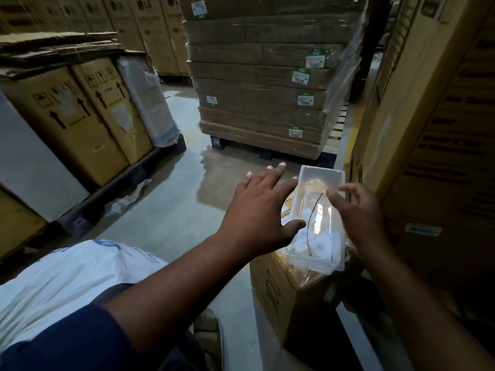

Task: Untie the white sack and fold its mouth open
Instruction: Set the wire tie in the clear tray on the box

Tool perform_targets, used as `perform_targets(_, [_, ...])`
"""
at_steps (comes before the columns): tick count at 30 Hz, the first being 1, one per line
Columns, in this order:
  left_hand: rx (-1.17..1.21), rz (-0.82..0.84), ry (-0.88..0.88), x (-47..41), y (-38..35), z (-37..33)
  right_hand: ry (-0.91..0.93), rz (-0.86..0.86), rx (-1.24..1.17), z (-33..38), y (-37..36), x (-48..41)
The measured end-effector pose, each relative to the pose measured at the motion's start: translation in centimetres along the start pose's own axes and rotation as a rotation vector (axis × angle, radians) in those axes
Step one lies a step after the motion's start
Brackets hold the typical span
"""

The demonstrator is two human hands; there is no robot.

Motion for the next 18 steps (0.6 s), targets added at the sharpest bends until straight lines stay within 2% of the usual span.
perform_targets(4, [-0.033, -0.016, 0.007, -0.1, 0.4, 0.9, 0.24, -0.104, 0.203, 2.2, 1.1, 0.1])
perform_targets(9, [-0.083, -0.064, 0.02, 0.1, 1.1, 1.9, 0.438, -0.098, 0.453, 4.5, 0.4, 0.4])
perform_targets(15, [-0.146, -0.126, 0.064, 0.7, 3.3, 3.8, 0.547, -0.065, 0.566, 7.9, -2.0, 0.9])
perform_targets(18, [-0.199, -0.159, 0.111, 1.7, 5.2, 5.7, 0.616, -0.042, 0.548, 10.8, -4.3, 1.4])
Point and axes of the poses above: each hand's wrist, its own x-axis away from the middle knuckle, its own y-axis out of the back of the hand, z = x × y, the point moved 7 cm from there along -x, towards the middle knuckle, and after that the axes turned 2 degrees about x, right-handed, at the moved point
